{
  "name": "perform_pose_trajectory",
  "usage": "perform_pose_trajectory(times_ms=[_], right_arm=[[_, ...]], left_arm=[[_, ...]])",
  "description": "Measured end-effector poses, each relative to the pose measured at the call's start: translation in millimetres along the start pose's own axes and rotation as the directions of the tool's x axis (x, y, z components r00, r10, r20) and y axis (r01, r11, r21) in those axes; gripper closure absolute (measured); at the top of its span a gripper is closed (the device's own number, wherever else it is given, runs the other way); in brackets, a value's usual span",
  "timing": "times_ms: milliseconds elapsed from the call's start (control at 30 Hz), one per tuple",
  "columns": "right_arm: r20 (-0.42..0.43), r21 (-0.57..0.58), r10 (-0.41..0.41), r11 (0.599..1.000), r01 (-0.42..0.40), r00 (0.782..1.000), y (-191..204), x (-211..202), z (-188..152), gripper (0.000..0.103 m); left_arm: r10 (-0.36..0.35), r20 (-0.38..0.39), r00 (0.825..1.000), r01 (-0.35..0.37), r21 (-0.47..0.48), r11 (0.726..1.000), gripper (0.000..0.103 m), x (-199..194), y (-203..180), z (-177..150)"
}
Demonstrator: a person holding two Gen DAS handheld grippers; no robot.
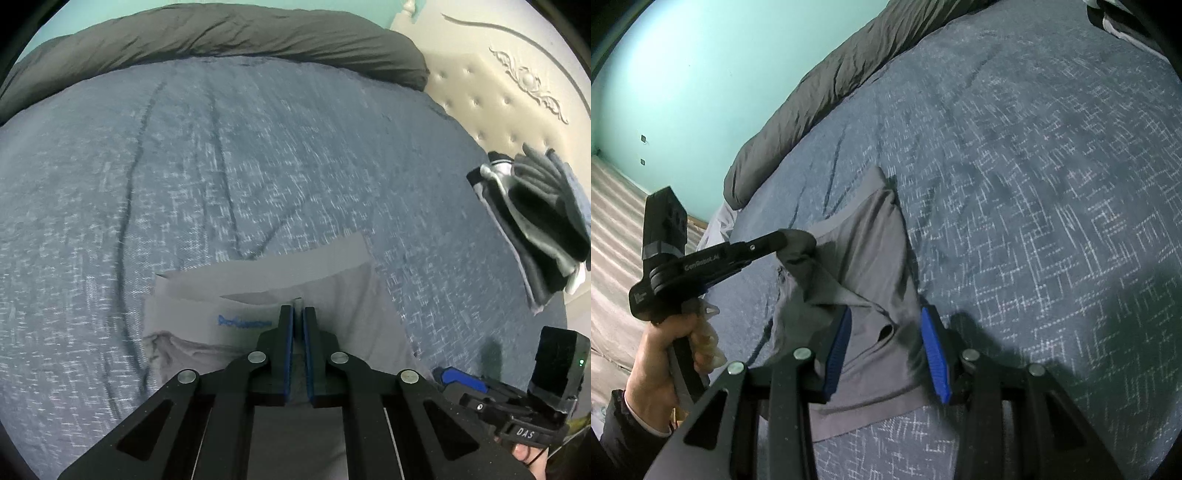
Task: Fold clothes
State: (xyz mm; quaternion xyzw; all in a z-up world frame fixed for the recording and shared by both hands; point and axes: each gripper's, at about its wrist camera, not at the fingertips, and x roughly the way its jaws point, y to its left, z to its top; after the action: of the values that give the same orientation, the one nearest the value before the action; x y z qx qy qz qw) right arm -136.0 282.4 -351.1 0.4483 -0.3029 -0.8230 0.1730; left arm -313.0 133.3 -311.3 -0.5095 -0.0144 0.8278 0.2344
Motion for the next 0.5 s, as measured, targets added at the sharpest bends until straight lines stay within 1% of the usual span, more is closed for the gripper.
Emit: perform_pose_trajectory(times_ms=[67,200,400,433,500], right_arm=[[0.008,0.000,0.010,1.000,-0.010,1.000,1,0,2,0.057],[-0.007,-0.047,0.008,0.999,-0.008,1.000,13,6,-1,0.057],[-0.053,-0.143,-0.048,0.989,0.040,0.997,31,25,-8,0.057],[-0.060,-0.150,-0.053,0.988,0.043,0.997,32,30,-10,0.058],[-0.069,-0.159,-0.067,0.986,0.055,0.995,31,33,-12,0.065]], left_arm=[[-0.002,0.010,1.000,0.002,-0.012,1.000,0.098,-5,5,2],[-0.002,0.025,1.000,0.002,-0.027,1.000,0.098,-14,14,5],[0.002,0.036,0.999,-0.001,-0.029,1.000,0.098,-23,22,8],[0.002,0.037,0.999,-0.001,-0.028,1.000,0.098,-24,22,9],[0.000,0.040,0.999,0.001,-0.027,1.000,0.098,-25,23,10]])
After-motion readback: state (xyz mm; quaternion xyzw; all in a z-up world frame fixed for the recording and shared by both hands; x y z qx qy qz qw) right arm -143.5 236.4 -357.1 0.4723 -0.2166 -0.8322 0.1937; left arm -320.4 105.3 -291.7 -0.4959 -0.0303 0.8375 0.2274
